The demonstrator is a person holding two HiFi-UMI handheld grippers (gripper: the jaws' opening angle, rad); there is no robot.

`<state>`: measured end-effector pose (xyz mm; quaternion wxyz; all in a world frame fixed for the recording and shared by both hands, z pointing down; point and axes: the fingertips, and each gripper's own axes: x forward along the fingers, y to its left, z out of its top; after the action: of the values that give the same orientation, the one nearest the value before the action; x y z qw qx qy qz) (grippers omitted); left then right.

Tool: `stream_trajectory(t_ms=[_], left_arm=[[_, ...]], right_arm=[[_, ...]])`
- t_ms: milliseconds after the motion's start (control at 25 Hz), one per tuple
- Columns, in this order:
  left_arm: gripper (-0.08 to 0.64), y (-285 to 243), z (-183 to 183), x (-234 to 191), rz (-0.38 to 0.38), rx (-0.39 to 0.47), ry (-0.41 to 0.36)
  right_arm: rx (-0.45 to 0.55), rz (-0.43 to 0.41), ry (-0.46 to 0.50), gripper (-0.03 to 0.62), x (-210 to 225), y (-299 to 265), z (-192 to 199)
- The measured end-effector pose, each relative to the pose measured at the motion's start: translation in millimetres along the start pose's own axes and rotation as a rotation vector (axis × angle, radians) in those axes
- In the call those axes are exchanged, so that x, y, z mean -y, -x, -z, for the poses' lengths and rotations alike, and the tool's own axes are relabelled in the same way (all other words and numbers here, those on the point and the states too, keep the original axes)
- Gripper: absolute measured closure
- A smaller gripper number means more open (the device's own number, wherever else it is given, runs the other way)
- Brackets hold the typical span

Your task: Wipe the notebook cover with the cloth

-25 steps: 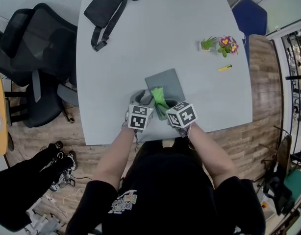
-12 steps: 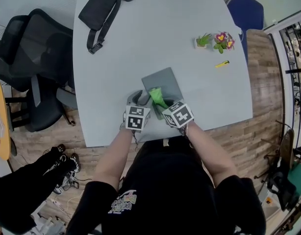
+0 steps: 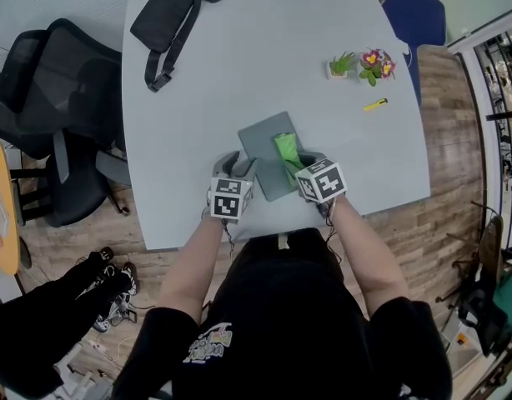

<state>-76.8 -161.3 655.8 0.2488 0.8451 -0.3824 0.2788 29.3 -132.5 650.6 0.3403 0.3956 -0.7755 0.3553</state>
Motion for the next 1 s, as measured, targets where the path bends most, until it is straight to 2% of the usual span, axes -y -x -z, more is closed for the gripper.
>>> stream_trajectory(t_ms=[200, 400, 600, 760, 1000], left_arm=[[0.353, 0.0, 0.4, 0.6, 0.000, -0.002, 0.002], [0.353, 0.3, -0.8, 0.6, 0.001, 0.003, 0.000], [0.353, -0.2, 0.2, -0.9, 0.001, 0.000, 0.003], [0.353, -0.6, -0.9, 0.7, 0.002, 0.002, 0.003], [0.353, -0.3, -0.9, 0.7, 0.002, 0.000, 0.004]], right_arm=[[0.024, 0.036, -0.046, 0.483, 19.9, 7.6, -1.6], [0.039, 0.116, -0.105, 0.483, 52.7, 19.7, 0.8], [0.045, 0.161, -0.113, 0.485, 69.5, 29.1, 3.8], [0.073, 0.157, -0.125, 0.483, 66.1, 31.8, 0.4], [0.079, 0.095, -0.063, 0.483, 31.1, 25.5, -6.7]])
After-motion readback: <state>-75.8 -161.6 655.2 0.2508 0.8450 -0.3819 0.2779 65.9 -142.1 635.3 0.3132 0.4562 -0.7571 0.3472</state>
